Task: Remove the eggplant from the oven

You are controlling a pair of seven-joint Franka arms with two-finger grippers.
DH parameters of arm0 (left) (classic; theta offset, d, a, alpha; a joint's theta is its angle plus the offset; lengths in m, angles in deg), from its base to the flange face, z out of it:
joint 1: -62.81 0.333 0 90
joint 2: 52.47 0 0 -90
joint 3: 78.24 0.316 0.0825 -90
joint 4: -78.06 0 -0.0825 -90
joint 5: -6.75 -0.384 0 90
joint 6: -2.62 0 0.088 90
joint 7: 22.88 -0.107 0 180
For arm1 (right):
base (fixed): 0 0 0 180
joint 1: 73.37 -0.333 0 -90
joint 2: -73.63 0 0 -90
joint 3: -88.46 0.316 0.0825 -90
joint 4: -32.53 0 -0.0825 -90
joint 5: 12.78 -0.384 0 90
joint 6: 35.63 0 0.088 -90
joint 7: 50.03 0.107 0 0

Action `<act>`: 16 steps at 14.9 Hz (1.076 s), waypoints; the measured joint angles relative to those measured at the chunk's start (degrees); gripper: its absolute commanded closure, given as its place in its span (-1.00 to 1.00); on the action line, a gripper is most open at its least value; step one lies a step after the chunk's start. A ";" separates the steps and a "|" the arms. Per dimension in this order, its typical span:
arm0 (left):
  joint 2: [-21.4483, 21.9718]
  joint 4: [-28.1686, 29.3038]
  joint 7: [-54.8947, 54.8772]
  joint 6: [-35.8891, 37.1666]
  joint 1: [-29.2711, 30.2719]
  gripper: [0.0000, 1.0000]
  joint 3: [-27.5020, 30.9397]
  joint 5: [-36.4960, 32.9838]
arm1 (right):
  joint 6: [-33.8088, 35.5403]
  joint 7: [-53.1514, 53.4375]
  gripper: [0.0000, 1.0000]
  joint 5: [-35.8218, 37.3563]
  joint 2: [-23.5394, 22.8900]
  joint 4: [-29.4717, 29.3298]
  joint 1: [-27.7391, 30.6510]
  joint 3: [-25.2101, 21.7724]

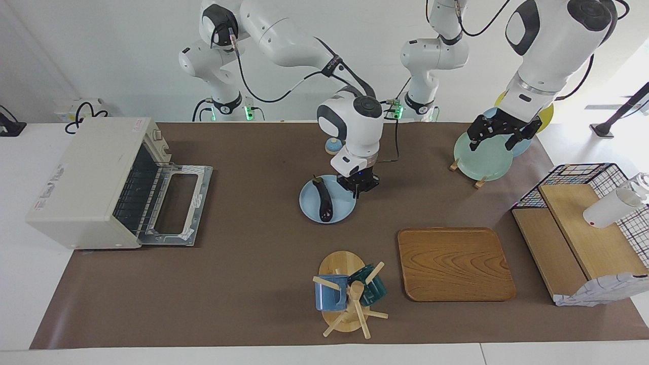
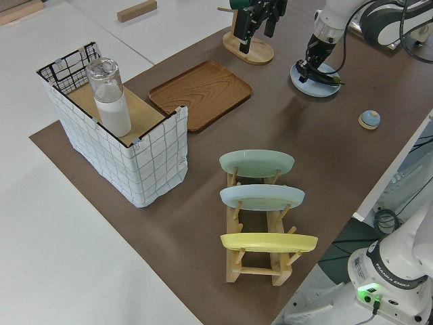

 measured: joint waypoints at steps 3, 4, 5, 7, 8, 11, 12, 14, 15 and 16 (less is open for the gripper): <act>0.00 0.00 0.00 -0.20 0.01 -1.00 0.00 0.00 | -0.13 -2.03 0.18 0.15 0.10 -0.38 0.38 -0.08; 0.00 0.00 0.04 -0.35 0.01 -1.00 -0.01 0.00 | 1.40 -4.62 0.20 0.40 0.35 -0.56 0.71 -0.31; 0.00 0.00 0.29 -0.54 0.01 -1.00 -0.05 0.00 | 3.33 -7.23 0.25 1.06 0.83 -0.81 1.37 -0.51; 0.00 0.00 1.12 -1.16 0.00 -1.00 -0.26 0.01 | 7.41 -11.04 0.42 3.71 2.67 -1.17 3.76 -0.75; 0.00 0.00 1.43 -1.38 0.00 -1.00 -0.45 0.04 | 9.82 -13.35 0.62 4.47 3.84 -1.22 5.42 -0.77; -0.06 0.04 3.86 -1.91 -0.57 -1.00 -1.17 0.28 | 18.70 -22.35 1.00 5.73 6.89 -0.93 11.07 -0.91; -0.15 0.15 5.36 -2.61 -1.44 -1.00 -1.36 0.37 | 21.12 -23.73 1.00 6.16 7.51 -0.25 13.07 -0.92; -0.51 0.62 8.92 -4.14 -3.95 -1.00 -1.62 0.86 | 23.07 -25.18 1.00 8.11 8.61 3.08 16.44 -0.92; -0.78 1.13 10.77 -5.48 -5.37 -1.00 -1.71 1.70 | 23.00 -25.28 1.00 9.99 9.24 5.78 17.41 -0.92; -1.12 1.91 12.42 -7.16 -6.74 -1.00 -1.80 2.71 | 22.37 -25.28 1.00 11.80 9.93 8.79 18.11 -0.93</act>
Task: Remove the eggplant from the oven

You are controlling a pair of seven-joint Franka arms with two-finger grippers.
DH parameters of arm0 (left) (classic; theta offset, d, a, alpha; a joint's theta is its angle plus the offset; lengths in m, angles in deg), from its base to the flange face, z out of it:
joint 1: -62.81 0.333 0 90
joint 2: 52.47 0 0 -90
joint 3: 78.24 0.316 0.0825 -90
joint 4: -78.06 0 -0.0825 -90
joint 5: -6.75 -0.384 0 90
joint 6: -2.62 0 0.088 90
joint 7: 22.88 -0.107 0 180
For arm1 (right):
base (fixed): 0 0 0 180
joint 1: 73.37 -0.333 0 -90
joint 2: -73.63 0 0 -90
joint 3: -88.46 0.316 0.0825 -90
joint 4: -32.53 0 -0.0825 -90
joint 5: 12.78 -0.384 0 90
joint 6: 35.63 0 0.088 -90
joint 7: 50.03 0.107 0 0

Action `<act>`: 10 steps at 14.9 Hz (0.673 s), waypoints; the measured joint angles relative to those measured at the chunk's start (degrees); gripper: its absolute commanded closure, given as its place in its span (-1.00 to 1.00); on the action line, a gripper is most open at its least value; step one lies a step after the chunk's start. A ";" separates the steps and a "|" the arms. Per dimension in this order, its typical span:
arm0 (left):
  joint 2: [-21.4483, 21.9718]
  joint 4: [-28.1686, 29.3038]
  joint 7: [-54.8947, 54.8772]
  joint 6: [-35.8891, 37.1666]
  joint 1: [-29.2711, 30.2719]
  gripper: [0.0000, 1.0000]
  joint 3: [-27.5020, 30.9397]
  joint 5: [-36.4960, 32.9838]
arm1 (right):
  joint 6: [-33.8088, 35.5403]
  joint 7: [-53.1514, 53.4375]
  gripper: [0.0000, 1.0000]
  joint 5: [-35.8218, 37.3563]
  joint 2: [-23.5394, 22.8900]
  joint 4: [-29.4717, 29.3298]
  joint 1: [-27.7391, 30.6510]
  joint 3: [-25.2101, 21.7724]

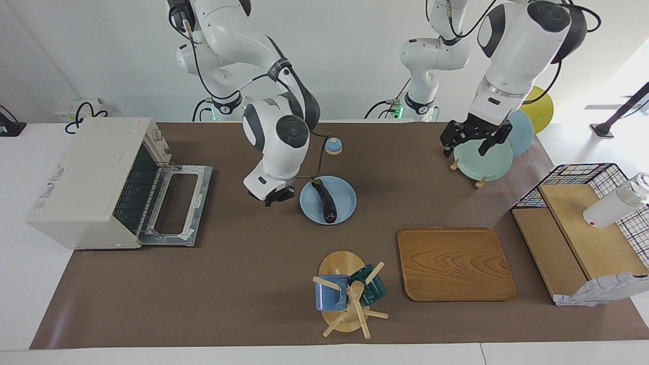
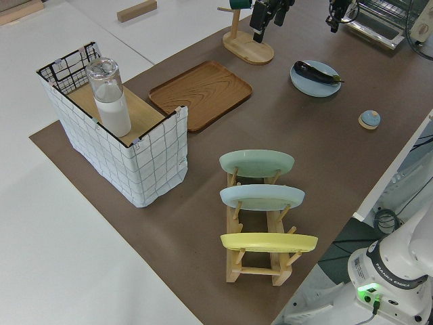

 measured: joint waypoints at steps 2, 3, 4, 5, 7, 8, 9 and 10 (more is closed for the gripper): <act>-1.50 1.73 3.67 -3.65 -3.46 -1.00 -0.10 1.28 | -3.67 -0.10 1.00 1.99 1.38 6.26 2.71 -0.01; -3.05 2.37 6.58 -5.96 -5.84 -1.00 -0.14 1.42 | -6.76 -1.23 1.00 2.54 2.08 9.61 5.11 -0.02; -4.86 2.71 8.98 -8.27 -8.00 -1.00 -0.22 1.54 | -9.19 -3.26 1.00 3.35 2.65 12.21 7.40 -0.03; -6.96 2.84 10.95 -10.49 -9.98 -1.00 -0.27 2.07 | -10.78 -5.37 1.00 4.48 3.12 14.20 9.78 -0.04; -11.04 2.91 13.11 -15.31 -12.80 -1.00 -0.33 4.60 | -12.55 -9.46 1.00 5.38 3.79 16.23 14.16 -0.04; -12.72 3.02 14.00 -17.72 -13.98 -1.00 -0.32 5.18 | -13.08 -10.67 1.00 5.38 4.06 16.57 15.42 -0.04; -14.25 3.31 15.15 -20.29 -15.38 -1.00 -0.31 5.38 | -13.40 -11.07 1.00 5.36 4.27 16.87 15.98 0.01; -15.68 3.75 16.33 -22.98 -16.96 -1.00 -0.31 5.41 | -13.67 -11.07 1.00 5.37 4.47 17.30 15.97 0.15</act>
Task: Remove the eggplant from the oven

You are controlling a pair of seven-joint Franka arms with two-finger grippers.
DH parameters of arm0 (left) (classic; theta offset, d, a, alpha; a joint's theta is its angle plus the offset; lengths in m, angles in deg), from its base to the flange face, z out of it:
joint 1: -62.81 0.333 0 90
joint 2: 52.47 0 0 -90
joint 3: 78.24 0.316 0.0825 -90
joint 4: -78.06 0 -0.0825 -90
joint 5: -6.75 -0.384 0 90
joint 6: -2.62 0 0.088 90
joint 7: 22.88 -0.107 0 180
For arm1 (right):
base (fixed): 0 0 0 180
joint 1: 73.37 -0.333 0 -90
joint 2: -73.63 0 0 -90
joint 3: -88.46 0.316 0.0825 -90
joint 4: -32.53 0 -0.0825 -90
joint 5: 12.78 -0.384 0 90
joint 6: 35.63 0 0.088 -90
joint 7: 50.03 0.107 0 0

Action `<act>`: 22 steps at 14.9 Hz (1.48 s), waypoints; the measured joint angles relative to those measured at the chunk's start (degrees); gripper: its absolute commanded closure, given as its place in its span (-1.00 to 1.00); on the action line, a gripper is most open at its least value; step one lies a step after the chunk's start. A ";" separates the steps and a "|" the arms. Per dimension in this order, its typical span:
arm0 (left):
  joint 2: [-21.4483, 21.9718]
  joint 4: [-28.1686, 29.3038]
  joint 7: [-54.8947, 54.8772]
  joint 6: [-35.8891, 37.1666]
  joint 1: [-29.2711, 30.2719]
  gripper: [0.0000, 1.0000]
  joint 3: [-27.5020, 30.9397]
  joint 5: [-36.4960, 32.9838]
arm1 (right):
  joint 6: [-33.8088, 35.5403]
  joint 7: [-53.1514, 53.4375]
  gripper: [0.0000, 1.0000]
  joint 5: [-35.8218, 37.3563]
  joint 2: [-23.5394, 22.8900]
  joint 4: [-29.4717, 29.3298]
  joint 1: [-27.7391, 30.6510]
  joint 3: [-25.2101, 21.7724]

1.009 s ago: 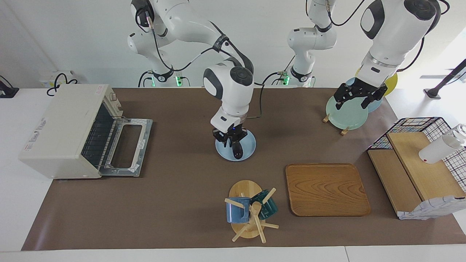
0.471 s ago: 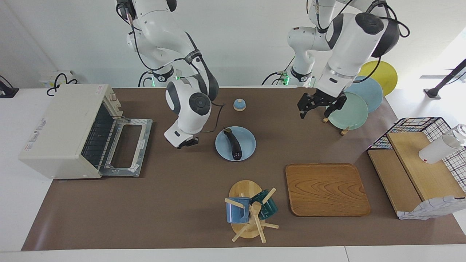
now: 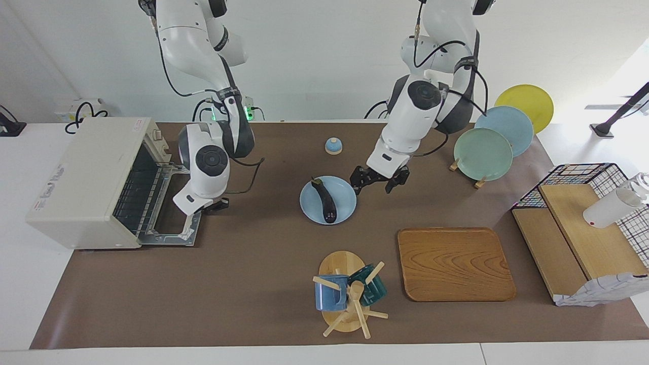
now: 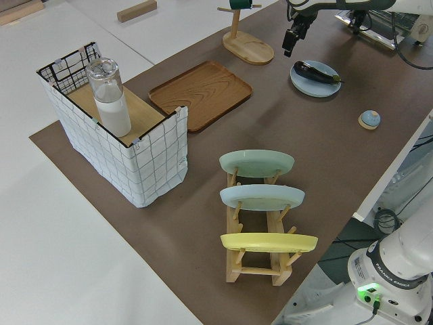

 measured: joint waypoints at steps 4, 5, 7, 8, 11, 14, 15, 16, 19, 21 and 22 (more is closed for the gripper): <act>-5.74 1.04 1.79 -8.06 -4.80 -1.00 0.06 0.00 | -1.92 -0.16 1.00 0.04 0.30 1.83 0.63 0.09; -7.18 1.01 1.89 -10.02 -5.53 -1.00 0.07 0.00 | -1.91 -0.68 1.00 0.60 0.38 1.86 0.64 0.18; -9.60 0.95 2.94 -12.96 -7.34 -1.00 0.05 0.00 | -1.11 -0.83 1.00 3.07 0.38 1.84 0.42 0.87; -10.34 0.93 3.32 -13.63 -7.95 -1.00 0.07 0.00 | -0.36 -1.05 1.00 3.54 0.43 1.54 0.37 1.08; -10.84 0.90 3.52 -14.07 -8.37 -0.79 0.26 0.00 | 3.32 -5.04 1.00 3.51 2.65 0.22 0.44 1.47; -10.86 0.96 3.52 -14.03 -8.39 -0.12 0.48 0.00 | 7.34 -9.64 1.00 3.34 8.19 -0.30 1.68 1.53; -10.91 1.04 3.52 -14.02 -8.50 0.04 0.47 -0.01 | 8.48 -11.41 1.00 3.33 10.05 -0.51 2.74 1.57; -10.96 1.08 3.52 -14.02 -8.61 0.29 0.43 -0.01 | 9.39 -13.40 1.00 3.38 11.73 -0.73 3.99 1.56; -10.99 1.06 3.52 -14.00 -9.15 1.00 0.43 -0.02 | 10.58 -20.03 1.00 3.91 14.99 -1.41 8.70 1.41; -10.99 0.79 3.52 -13.25 -9.21 1.00 0.59 -0.02 | 10.59 -22.74 1.00 4.96 15.69 -1.83 11.64 1.24; -10.93 0.41 3.52 -12.45 -9.17 1.00 0.90 -0.02 | 10.56 -23.53 1.00 4.33 15.75 -2.07 12.42 1.28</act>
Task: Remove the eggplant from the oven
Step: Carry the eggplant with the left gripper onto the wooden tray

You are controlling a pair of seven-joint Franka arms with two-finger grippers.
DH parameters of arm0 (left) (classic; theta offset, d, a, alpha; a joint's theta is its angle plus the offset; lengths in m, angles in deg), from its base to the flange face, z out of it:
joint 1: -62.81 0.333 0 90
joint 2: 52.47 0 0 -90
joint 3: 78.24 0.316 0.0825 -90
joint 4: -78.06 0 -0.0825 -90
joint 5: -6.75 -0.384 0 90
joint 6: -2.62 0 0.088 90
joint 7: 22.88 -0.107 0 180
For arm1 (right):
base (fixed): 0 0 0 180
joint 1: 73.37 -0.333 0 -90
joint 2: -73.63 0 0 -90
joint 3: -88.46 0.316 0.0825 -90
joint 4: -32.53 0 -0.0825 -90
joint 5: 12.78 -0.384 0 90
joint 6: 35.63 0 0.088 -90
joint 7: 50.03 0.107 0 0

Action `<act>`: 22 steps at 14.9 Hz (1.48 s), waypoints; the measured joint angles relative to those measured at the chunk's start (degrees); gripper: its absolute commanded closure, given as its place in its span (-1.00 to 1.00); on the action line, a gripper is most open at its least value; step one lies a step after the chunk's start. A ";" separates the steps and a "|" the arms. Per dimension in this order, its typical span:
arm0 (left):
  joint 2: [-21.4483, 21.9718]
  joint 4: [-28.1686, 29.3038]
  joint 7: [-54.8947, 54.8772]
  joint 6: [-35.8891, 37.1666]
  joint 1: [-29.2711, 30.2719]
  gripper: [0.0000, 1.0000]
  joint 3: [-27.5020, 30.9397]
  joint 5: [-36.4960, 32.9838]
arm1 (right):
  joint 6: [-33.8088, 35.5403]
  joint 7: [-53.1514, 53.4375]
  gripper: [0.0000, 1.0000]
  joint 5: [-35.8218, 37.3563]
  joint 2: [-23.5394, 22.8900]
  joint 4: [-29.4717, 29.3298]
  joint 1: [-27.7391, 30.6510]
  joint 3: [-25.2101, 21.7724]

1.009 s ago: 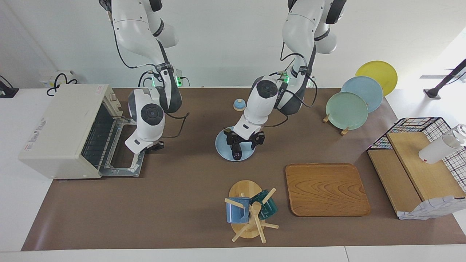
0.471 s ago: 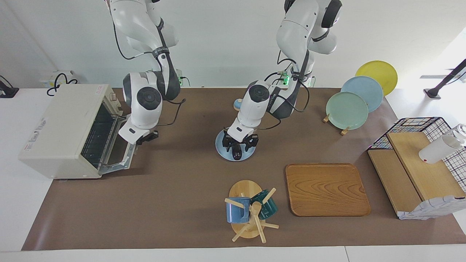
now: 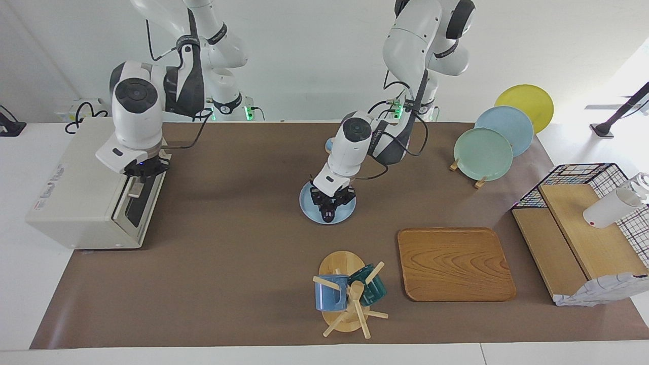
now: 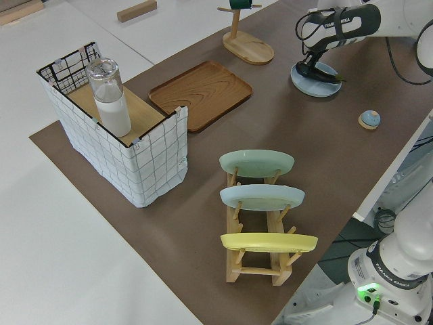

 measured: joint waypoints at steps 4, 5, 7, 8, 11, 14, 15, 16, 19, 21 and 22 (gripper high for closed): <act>3.08 -4.64 -2.47 7.96 4.05 1.00 2.39 -0.04 | 0.95 -0.19 0.90 -1.64 -0.26 -0.82 0.39 0.02; 3.91 -6.61 -4.79 10.94 6.67 1.00 2.57 -0.04 | 1.54 -0.43 0.88 -2.91 -0.44 -1.48 0.75 -0.09; 4.39 -9.49 -10.22 14.43 12.38 1.00 2.77 -0.12 | 4.47 -0.61 0.76 -5.79 -0.75 -3.04 1.36 -0.32; 4.25 -9.94 -13.81 14.93 15.42 1.00 2.83 -0.12 | 6.29 -0.66 0.73 -7.62 -0.77 -4.00 1.60 -0.56; 1.78 -10.25 -25.80 15.14 23.62 1.00 2.85 -0.11 | 10.42 -1.13 0.53 -13.57 -0.24 -8.97 1.89 -0.68; -4.28 -14.70 -33.42 14.92 27.84 1.00 2.76 -0.11 | 12.78 -1.33 0.39 -17.90 2.61 -11.73 1.27 -0.07; -6.25 -16.58 -35.02 14.80 28.61 1.00 2.75 -0.17 | 13.85 -1.33 0.39 -19.31 3.54 -12.30 1.16 0.19; -7.64 -17.95 -36.19 14.71 29.04 1.00 2.74 -0.23 | 14.97 -1.33 0.34 -20.11 4.04 -13.01 1.10 0.35; -9.26 -19.28 -37.43 12.11 29.30 1.00 2.61 -1.24 | 16.06 -1.32 -1.00 -21.45 4.12 -13.91 1.10 0.57; -9.30 -19.29 -38.95 11.33 29.27 1.00 2.43 -1.40 | 16.27 0.21 -1.00 -22.03 3.82 -13.91 1.11 0.58; -9.32 -19.27 -39.82 10.98 29.26 1.00 2.39 -1.40 | 16.36 1.57 -1.00 -22.12 3.75 -13.91 1.11 0.68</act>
